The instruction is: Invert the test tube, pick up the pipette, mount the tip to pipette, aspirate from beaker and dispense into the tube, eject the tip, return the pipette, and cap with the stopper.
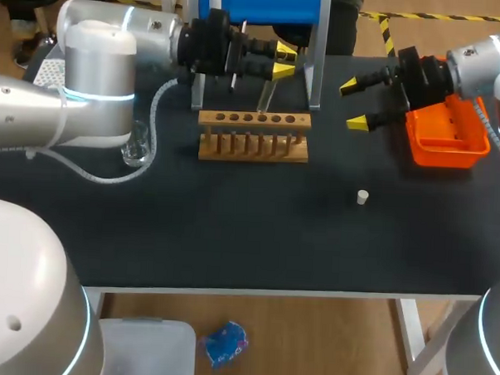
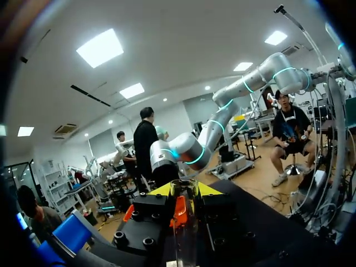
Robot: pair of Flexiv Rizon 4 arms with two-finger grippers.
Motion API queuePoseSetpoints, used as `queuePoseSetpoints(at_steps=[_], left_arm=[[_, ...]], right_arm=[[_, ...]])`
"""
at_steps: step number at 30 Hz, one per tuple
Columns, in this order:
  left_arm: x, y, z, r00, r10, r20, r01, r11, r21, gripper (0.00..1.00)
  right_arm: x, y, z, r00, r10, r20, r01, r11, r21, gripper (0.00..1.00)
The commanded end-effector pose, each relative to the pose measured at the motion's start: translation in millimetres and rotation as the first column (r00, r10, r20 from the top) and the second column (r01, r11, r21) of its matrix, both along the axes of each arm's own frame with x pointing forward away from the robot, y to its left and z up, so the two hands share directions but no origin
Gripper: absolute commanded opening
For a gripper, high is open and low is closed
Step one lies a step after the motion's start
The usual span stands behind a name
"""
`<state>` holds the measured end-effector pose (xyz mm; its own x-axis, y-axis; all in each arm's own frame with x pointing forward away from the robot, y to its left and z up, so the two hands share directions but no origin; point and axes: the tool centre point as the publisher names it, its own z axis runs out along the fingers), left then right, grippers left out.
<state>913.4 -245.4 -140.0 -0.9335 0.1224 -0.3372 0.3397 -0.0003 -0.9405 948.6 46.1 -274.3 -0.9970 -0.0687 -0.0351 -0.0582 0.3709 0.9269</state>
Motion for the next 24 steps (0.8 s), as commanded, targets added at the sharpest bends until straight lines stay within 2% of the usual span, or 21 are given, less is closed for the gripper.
queuePoseSetpoints(at_steps=[1,9,11,13,14,16,24], left_arm=[[0.0,1,-0.6,1.000,0.011,-0.012,-0.011,1.000,0.002,0.00],[12.9,4,-1.0,0.996,-0.006,-0.088,0.007,1.000,0.009,0.00],[16.8,3,-0.4,0.994,-0.009,-0.105,0.007,1.000,-0.021,0.00],[21.3,2,-1.9,0.993,-0.010,-0.117,0.009,1.000,-0.008,0.00],[23.7,2,-2.8,0.991,-0.004,-0.133,0.000,1.000,-0.031,0.00],[28.7,1,-3.4,0.992,-0.005,-0.123,0.002,1.000,-0.022,0.00],[28.7,1,-3.4,0.992,-0.005,-0.123,0.002,1.000,-0.022,0.00]], right_arm=[[0.0,-1,0,1.000,0.001,0.001,-0.001,1.000,0.000,1.00],[0.0,-1,0,1.000,0.001,0.001,-0.001,1.000,0.000,1.00],[0.0,-1,0,1.000,0.001,0.001,-0.001,1.000,0.000,1.00],[0.0,-1,0,1.000,0.001,0.001,-0.001,1.000,0.000,1.00],[0.0,-1,0,1.000,0.001,0.001,-0.001,1.000,0.000,1.00],[0.0,-1,0,1.000,0.001,0.001,-0.001,1.000,0.000,1.00],[0.0,-1,0,1.000,0.001,0.001,-0.001,1.000,0.000,1.00]])
